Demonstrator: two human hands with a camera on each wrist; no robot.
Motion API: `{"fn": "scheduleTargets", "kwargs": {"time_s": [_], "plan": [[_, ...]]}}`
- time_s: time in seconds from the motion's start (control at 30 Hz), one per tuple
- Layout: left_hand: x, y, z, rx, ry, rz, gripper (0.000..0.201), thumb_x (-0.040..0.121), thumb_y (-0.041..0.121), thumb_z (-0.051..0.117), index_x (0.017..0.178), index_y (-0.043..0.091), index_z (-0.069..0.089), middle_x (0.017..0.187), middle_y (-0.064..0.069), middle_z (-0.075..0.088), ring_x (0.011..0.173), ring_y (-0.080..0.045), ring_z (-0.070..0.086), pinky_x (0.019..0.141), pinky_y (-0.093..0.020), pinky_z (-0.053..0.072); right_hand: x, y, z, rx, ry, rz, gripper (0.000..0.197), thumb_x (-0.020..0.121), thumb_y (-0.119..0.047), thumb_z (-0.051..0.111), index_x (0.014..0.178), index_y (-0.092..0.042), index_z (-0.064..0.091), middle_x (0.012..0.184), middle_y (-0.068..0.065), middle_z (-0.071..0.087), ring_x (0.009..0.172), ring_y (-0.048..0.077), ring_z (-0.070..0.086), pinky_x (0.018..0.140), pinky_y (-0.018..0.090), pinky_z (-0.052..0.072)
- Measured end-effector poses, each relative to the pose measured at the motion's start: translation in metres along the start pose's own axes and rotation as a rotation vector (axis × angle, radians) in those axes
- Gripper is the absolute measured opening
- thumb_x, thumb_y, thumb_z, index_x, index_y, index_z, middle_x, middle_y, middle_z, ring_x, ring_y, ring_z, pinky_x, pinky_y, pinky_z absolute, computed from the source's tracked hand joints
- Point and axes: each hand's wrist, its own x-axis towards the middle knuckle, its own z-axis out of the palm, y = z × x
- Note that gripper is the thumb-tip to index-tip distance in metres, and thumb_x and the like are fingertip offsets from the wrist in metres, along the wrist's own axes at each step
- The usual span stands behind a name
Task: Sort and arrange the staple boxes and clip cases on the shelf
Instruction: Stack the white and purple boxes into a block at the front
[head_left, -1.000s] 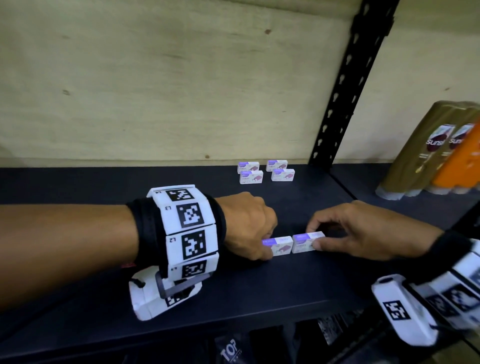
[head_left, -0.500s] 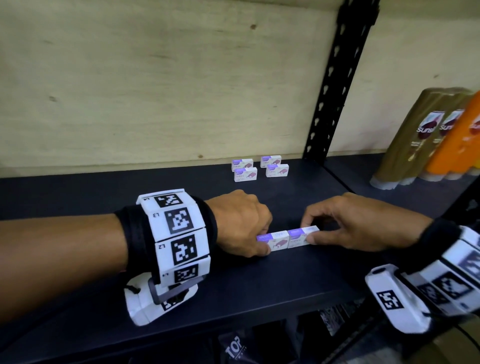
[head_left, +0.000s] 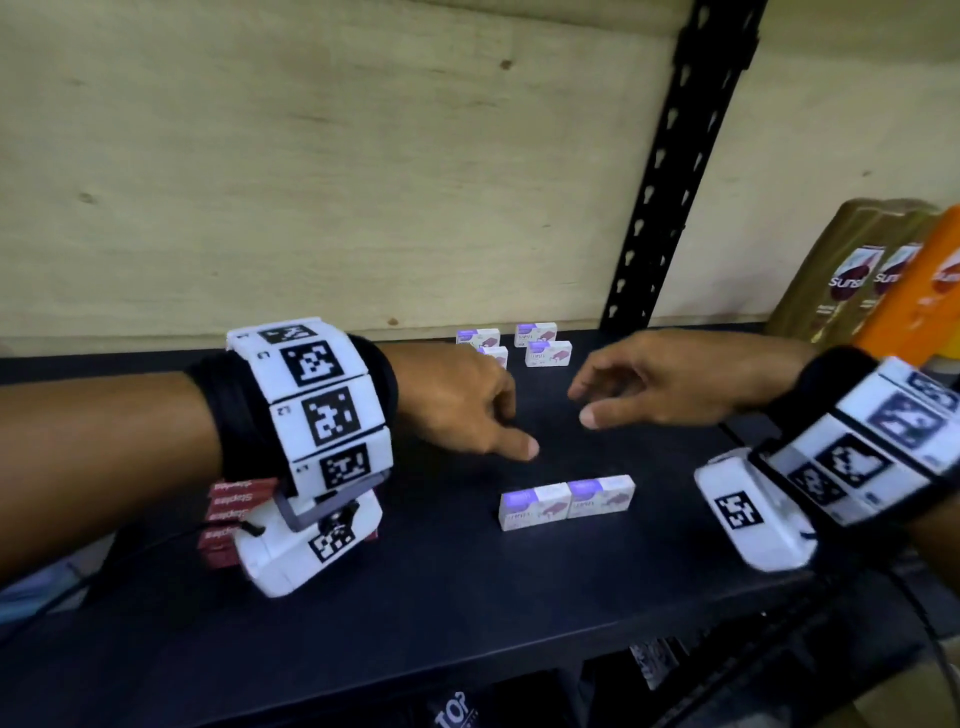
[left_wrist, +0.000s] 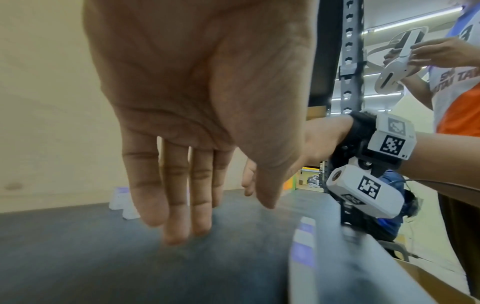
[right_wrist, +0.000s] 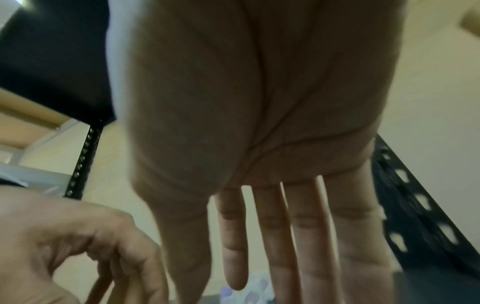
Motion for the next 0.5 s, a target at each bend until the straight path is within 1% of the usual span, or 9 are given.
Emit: {"fn": "scheduleTargets", "kwargs": {"time_s": [0.07, 0.1, 0.13, 0.2, 0.27, 0.3, 0.37, 0.43, 0.5], "plan": [[0.012, -0.009, -0.009, 0.05, 0.103, -0.022, 0.045, 0.086, 0.062, 0.056, 0.118, 0.031, 0.059, 0.099, 0.015, 0.062, 0.095, -0.012, 0.056, 0.087, -0.029, 0.047, 0.021, 0.002, -0.013, -0.071, 0.069, 0.011, 0.029, 0.085, -0.048, 0.069, 0.111, -0.036, 0.066, 0.103, -0.013, 0.07, 0.093, 0.005, 0.065, 0.089, 0.029, 0.053], [0.019, -0.014, -0.014, 0.082, 0.156, -0.037, 0.041, 0.087, 0.059, 0.056, 0.117, 0.032, 0.06, 0.097, 0.014, 0.06, 0.093, -0.013, 0.055, 0.084, -0.03, 0.047, 0.031, 0.004, -0.018, -0.107, 0.101, 0.027, 0.028, 0.086, -0.044, 0.07, 0.112, -0.034, 0.067, 0.102, -0.013, 0.069, 0.092, 0.007, 0.065, 0.088, 0.028, 0.052], [0.026, -0.02, -0.019, 0.118, 0.201, -0.055, 0.038, 0.088, 0.057, 0.057, 0.117, 0.033, 0.059, 0.099, 0.012, 0.06, 0.092, -0.015, 0.054, 0.08, -0.03, 0.045, 0.041, 0.006, -0.023, -0.143, 0.13, 0.043, 0.027, 0.087, -0.041, 0.07, 0.113, -0.033, 0.067, 0.1, -0.014, 0.067, 0.092, 0.009, 0.063, 0.087, 0.027, 0.05], [0.041, -0.031, -0.025, 0.186, 0.247, -0.083, 0.037, 0.089, 0.053, 0.056, 0.121, 0.035, 0.057, 0.106, 0.009, 0.06, 0.098, -0.018, 0.055, 0.073, -0.03, 0.04, 0.059, 0.01, -0.029, -0.2, 0.154, 0.081, 0.027, 0.088, -0.036, 0.07, 0.114, -0.03, 0.067, 0.097, -0.013, 0.064, 0.091, 0.01, 0.059, 0.082, 0.025, 0.045], [0.056, -0.041, -0.029, 0.229, 0.251, -0.099, 0.039, 0.089, 0.051, 0.058, 0.123, 0.033, 0.056, 0.11, 0.008, 0.061, 0.103, -0.02, 0.056, 0.072, -0.031, 0.039, 0.076, 0.016, -0.03, -0.244, 0.136, 0.115, 0.028, 0.089, -0.034, 0.07, 0.116, -0.028, 0.067, 0.101, -0.01, 0.066, 0.091, 0.012, 0.058, 0.08, 0.025, 0.043], [0.064, -0.045, -0.03, 0.242, 0.246, -0.109, 0.04, 0.089, 0.05, 0.059, 0.123, 0.031, 0.056, 0.111, 0.007, 0.061, 0.103, -0.02, 0.057, 0.071, -0.031, 0.039, 0.084, 0.019, -0.03, -0.268, 0.119, 0.132, 0.029, 0.089, -0.033, 0.07, 0.117, -0.028, 0.066, 0.105, -0.007, 0.068, 0.093, 0.014, 0.059, 0.081, 0.026, 0.045], [0.076, -0.051, -0.032, 0.255, 0.23, -0.128, 0.041, 0.087, 0.051, 0.062, 0.121, 0.028, 0.058, 0.109, 0.006, 0.061, 0.098, -0.021, 0.058, 0.069, -0.03, 0.039, 0.096, 0.025, -0.028, -0.299, 0.082, 0.163, 0.029, 0.089, -0.032, 0.071, 0.117, -0.027, 0.066, 0.109, -0.005, 0.068, 0.098, 0.017, 0.061, 0.085, 0.029, 0.049], [0.086, -0.054, -0.031, 0.26, 0.214, -0.142, 0.041, 0.084, 0.052, 0.065, 0.115, 0.025, 0.063, 0.104, 0.005, 0.062, 0.092, -0.021, 0.06, 0.067, -0.029, 0.041, 0.105, 0.031, -0.025, -0.308, 0.047, 0.177, 0.029, 0.088, -0.032, 0.071, 0.116, -0.027, 0.065, 0.106, -0.006, 0.066, 0.096, 0.017, 0.061, 0.083, 0.029, 0.049], [0.095, -0.055, -0.03, 0.266, 0.188, -0.149, 0.042, 0.081, 0.053, 0.068, 0.11, 0.022, 0.066, 0.103, 0.003, 0.065, 0.09, -0.022, 0.063, 0.068, -0.028, 0.046, 0.112, 0.036, -0.022, -0.29, 0.025, 0.179, 0.03, 0.088, -0.033, 0.071, 0.117, -0.027, 0.065, 0.105, -0.005, 0.067, 0.095, 0.018, 0.061, 0.081, 0.028, 0.047]]}}
